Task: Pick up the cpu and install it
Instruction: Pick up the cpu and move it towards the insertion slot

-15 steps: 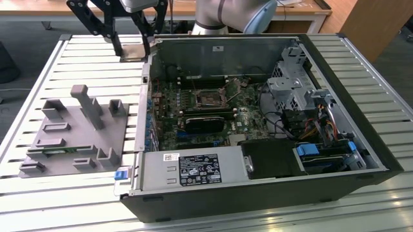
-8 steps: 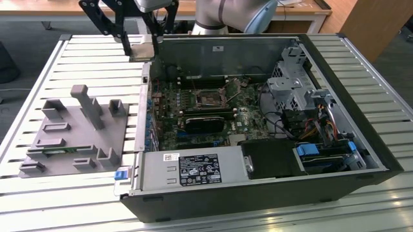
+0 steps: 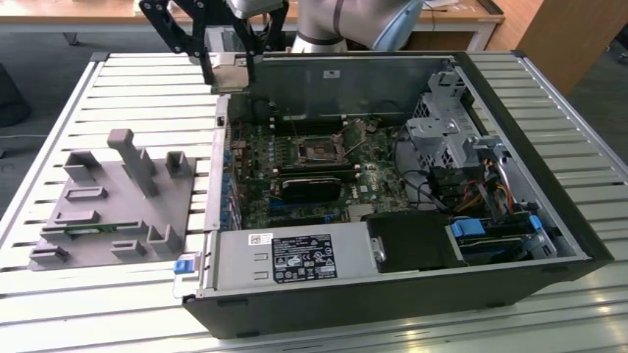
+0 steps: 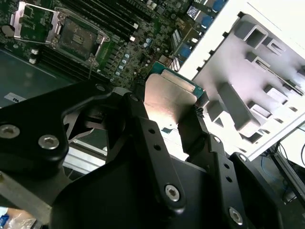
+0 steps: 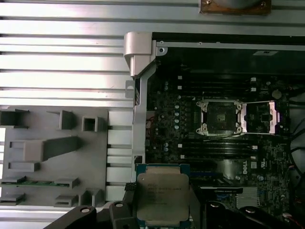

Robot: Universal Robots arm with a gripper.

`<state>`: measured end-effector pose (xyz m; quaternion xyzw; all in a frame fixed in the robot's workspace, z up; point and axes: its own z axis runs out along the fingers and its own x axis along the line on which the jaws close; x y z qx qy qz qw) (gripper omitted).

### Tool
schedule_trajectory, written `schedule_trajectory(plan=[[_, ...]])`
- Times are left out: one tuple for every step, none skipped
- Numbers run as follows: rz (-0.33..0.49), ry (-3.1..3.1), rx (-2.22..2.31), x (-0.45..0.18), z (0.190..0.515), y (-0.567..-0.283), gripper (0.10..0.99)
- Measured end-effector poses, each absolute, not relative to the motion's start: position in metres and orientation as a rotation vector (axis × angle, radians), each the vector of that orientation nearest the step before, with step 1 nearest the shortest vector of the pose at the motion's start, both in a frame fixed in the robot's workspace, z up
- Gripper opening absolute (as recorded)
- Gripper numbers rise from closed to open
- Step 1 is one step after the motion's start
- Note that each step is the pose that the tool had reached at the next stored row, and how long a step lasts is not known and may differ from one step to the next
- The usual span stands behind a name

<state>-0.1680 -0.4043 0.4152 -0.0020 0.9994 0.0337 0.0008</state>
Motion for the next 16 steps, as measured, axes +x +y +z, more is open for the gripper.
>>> schedule_trajectory(plan=[[0.106, 3.138, -0.006, -0.166, 0.415, -0.404, 0.525], [0.106, 3.138, -0.006, -0.164, 0.415, -0.404, 0.525], [0.106, 3.138, -0.006, -0.163, 0.415, -0.404, 0.525], [0.106, 3.138, -0.006, -0.161, 0.415, -0.404, 0.525], [0.106, 3.138, -0.006, -0.159, 0.415, -0.404, 0.525], [0.106, 3.138, -0.006, -0.158, 0.415, -0.404, 0.525], [0.106, 3.138, -0.006, -0.156, 0.415, -0.404, 0.525], [0.106, 3.138, -0.006, -0.154, 0.415, -0.404, 0.525], [0.106, 3.138, -0.006, -0.152, 0.415, -0.404, 0.525], [0.106, 3.138, -0.006, -0.150, 0.415, -0.404, 0.525], [0.106, 3.138, -0.006, -0.148, 0.415, -0.404, 0.525], [0.106, 3.138, -0.006, -0.145, 0.415, -0.404, 0.525], [0.106, 3.138, -0.006, -0.143, 0.415, -0.404, 0.525], [0.106, 3.138, -0.006, -0.140, 0.415, -0.403, 0.525], [0.106, 3.138, -0.006, -0.137, 0.415, -0.403, 0.525], [0.106, 3.138, -0.006, -0.132, 0.415, -0.398, 0.525]])
